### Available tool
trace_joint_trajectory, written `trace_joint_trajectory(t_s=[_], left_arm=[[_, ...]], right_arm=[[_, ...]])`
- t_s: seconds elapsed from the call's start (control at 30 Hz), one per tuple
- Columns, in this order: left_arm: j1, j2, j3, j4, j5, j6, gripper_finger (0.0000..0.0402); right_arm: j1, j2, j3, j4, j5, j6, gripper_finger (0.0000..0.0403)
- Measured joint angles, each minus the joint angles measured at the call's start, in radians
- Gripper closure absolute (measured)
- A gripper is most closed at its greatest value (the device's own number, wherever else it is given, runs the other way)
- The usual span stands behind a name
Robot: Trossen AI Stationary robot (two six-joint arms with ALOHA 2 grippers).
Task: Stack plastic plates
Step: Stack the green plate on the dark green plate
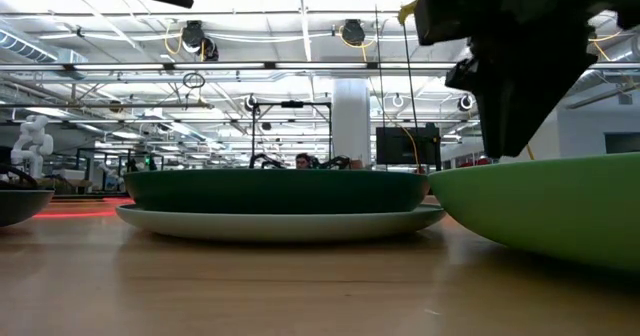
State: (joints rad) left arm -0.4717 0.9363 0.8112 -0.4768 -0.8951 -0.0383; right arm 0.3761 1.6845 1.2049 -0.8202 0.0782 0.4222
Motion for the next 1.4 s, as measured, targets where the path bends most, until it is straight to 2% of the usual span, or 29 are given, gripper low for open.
trace_joint_trajectory(t_s=[0.13,0.27,0.47,0.67,0.83,1.17,1.4], left_arm=[[0.0,0.0,0.0,0.0,0.0,0.008,0.0355],[0.0,0.0,0.0,0.001,0.0,0.03,0.0355],[0.0,0.0,0.0,0.001,0.0,0.036,0.0355],[0.0,0.0,0.0,0.001,0.0,0.041,0.0355],[0.0,0.0,0.0,0.001,0.0,0.039,0.0355],[0.0,0.0,0.0,0.002,0.0,0.035,0.0355],[0.0,0.0,0.0,0.002,0.0,0.029,0.0355]], right_arm=[[-0.019,-0.001,-0.01,-0.024,0.003,-0.023,0.0237],[-0.044,-0.002,-0.037,-0.022,0.002,-0.045,0.0213],[-0.07,-0.002,-0.097,-0.006,-0.012,-0.057,0.0214],[-0.08,-0.002,-0.159,0.097,-0.057,-0.057,0.0225],[-0.081,-0.003,-0.167,0.098,-0.06,-0.061,0.0255],[-0.082,-0.011,-0.163,0.07,-0.145,-0.106,0.0385],[-0.088,-0.071,-0.1,-0.068,-0.22,-0.086,0.0397]])
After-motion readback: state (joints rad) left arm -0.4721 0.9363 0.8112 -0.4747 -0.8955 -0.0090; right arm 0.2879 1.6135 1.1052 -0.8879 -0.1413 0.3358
